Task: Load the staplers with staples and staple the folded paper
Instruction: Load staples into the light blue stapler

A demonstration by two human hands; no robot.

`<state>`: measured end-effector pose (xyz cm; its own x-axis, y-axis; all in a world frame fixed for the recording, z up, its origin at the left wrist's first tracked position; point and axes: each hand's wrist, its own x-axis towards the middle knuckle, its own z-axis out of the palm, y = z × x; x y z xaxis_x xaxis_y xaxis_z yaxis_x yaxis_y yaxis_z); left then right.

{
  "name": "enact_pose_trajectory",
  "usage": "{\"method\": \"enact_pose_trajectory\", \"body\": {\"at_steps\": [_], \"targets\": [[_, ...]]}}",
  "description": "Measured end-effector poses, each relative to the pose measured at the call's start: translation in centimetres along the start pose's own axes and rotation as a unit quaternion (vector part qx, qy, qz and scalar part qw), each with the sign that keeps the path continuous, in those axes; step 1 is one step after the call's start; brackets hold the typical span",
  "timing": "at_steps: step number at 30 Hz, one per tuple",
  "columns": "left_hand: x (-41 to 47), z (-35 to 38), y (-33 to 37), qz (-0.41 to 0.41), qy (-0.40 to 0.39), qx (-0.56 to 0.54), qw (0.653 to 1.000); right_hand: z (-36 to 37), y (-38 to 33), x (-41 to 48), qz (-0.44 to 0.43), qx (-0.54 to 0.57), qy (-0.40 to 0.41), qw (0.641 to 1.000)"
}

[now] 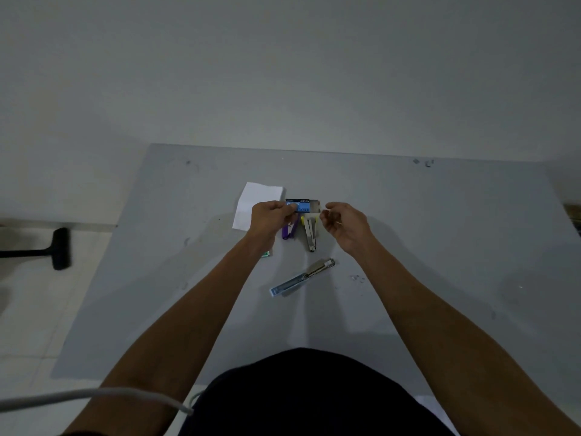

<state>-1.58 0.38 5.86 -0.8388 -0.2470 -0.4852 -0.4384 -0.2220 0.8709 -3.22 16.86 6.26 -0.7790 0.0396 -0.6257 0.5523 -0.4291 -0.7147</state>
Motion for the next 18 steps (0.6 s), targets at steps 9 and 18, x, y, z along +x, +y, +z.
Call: {"method": "enact_pose_trajectory", "body": {"at_steps": [9, 18], "targets": [[-0.7, -0.1, 0.4, 0.017, -0.001, -0.033, 0.999, 1.0, 0.3, -0.2, -0.086, -0.151, -0.04, 0.984], [-1.5, -1.0, 0.0, 0.019, 0.024, -0.021, 0.999, 1.7, 1.5, -0.6, -0.118, -0.224, -0.066, 0.965]]}}
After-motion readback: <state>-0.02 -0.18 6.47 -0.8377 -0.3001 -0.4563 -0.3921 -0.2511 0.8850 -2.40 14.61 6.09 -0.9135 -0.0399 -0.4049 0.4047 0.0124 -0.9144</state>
